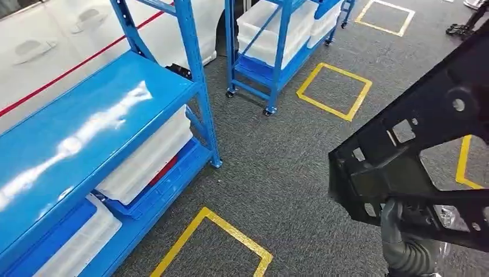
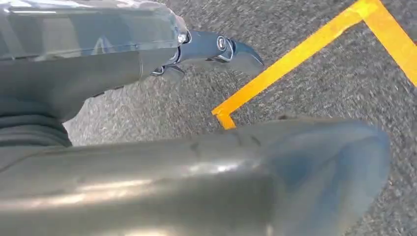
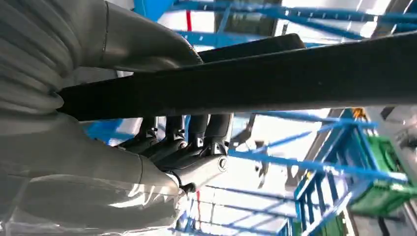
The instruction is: Take the parts from the cabinet and place them on the table.
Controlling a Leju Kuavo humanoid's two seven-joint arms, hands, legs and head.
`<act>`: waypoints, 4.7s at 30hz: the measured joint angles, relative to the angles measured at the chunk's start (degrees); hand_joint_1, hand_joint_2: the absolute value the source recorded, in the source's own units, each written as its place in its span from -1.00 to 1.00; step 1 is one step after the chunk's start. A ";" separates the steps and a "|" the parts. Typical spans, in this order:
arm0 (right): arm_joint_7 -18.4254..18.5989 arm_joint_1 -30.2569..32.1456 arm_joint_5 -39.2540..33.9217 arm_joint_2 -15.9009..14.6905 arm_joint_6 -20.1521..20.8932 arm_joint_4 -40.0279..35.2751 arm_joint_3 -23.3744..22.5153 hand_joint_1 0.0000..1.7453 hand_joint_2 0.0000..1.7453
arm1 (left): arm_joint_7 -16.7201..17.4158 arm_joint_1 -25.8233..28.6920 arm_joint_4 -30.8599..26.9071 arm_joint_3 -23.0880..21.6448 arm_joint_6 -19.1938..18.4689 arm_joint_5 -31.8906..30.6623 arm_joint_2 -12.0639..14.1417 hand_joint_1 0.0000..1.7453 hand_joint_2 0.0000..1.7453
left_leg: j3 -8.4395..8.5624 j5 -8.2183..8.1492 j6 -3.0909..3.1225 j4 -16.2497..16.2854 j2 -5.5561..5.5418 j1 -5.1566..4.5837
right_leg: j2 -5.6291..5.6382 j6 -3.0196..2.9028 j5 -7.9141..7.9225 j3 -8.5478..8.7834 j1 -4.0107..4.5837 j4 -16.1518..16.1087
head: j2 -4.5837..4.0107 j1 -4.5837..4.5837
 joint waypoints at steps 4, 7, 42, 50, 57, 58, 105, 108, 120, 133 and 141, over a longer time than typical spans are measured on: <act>-0.09 0.73 0.72 0.29 -0.76 -0.42 -0.02 1.00 1.00 | 0.11 -0.32 0.00 0.18 0.18 0.57 -0.37 -1.00 -1.00 | -0.43 -0.50 -2.07 0.87 -1.09 0.98 | 1.88 -2.86 1.49 -1.94 0.35 -0.27 | 0.00 0.07; -0.07 0.60 0.96 0.50 -0.85 -0.52 -0.02 1.00 1.00 | 0.15 0.13 0.00 0.50 0.26 0.61 -0.63 -1.00 -1.00 | -3.41 -9.60 -1.96 10.76 -6.69 0.98 | 3.88 -3.99 3.21 -4.12 0.78 -0.22 | 0.00 0.07; 0.02 0.33 3.87 1.46 -5.05 6.49 4.46 1.00 1.00 | 2.28 0.13 -0.04 3.10 12.33 0.50 -1.79 -1.00 -1.00 | -1.25 -6.74 -1.28 10.95 -7.00 0.55 | 8.37 -4.04 3.75 -4.60 1.48 -0.18 | 0.00 0.09; 0.02 -2.79 5.22 1.53 -5.11 12.49 8.72 1.00 1.00 | 7.13 -0.53 -0.04 3.93 21.49 -1.29 -3.70 -1.00 -1.00 | 3.55 -1.76 0.76 -1.44 -9.42 1.06 | 10.78 -1.54 4.49 -7.02 1.27 0.97 | 0.00 0.09; 0.11 -6.72 6.16 1.53 -4.90 18.93 13.31 1.00 1.00 | 10.47 -0.39 -0.04 3.85 26.03 -3.26 -6.18 -1.00 -1.00 | 2.53 -1.41 1.30 -1.43 -3.32 0.39 | 4.46 -1.11 -0.46 -10.61 1.38 12.09 | 0.00 0.20; 0.11 -7.15 6.31 1.51 -4.83 19.45 13.77 1.00 1.00 | 10.56 -0.48 -0.04 3.85 26.38 -3.34 -6.49 -1.00 -1.00 | 2.67 -1.47 1.21 -1.43 -2.77 0.32 | 3.71 -1.36 1.76 -7.44 1.45 6.82 | 0.00 0.20; 0.28 -9.29 6.93 0.94 -9.00 26.03 18.99 1.00 1.00 | 1.60 0.45 -1.42 8.61 18.47 3.61 -7.69 -1.00 -1.00 | 1.08 -1.36 -1.87 2.14 -10.46 1.70 | 10.20 -3.73 3.80 -4.15 1.77 -0.39 | 0.00 0.18; 0.35 -9.01 6.97 0.92 -9.16 25.88 18.77 1.00 1.00 | 1.20 0.42 -1.42 8.70 17.92 3.85 -7.63 -1.00 -1.00 | 1.30 -2.36 -1.18 0.92 -11.45 1.51 | 12.12 -2.56 3.88 -5.50 1.76 0.44 | 0.00 0.22; 1.33 -10.38 7.41 0.72 -8.63 26.34 18.89 1.00 1.00 | 3.21 0.16 -1.42 9.46 22.80 2.51 -7.94 -1.00 -1.00 | 2.28 -2.35 0.32 -0.07 -2.30 0.98 | 1.68 -1.98 4.62 -6.05 1.94 2.45 | 0.00 0.35; 3.10 -14.00 6.23 0.72 -7.52 28.09 20.28 1.00 1.00 | 4.39 0.52 -1.42 9.46 24.28 0.79 -8.74 -1.00 -1.00 | -5.12 -7.45 -1.46 14.94 -6.74 0.88 | 8.18 -4.26 4.53 -4.74 2.20 -0.78 | 0.00 0.26; 3.28 -14.11 5.94 0.16 -7.36 28.04 20.02 1.00 1.00 | 3.46 0.54 -1.42 9.46 23.05 1.11 -9.18 -1.00 -1.00 | 0.60 -1.02 0.34 0.08 -10.02 1.67 | 13.72 -1.79 4.47 -6.31 1.59 0.44 | 0.00 0.31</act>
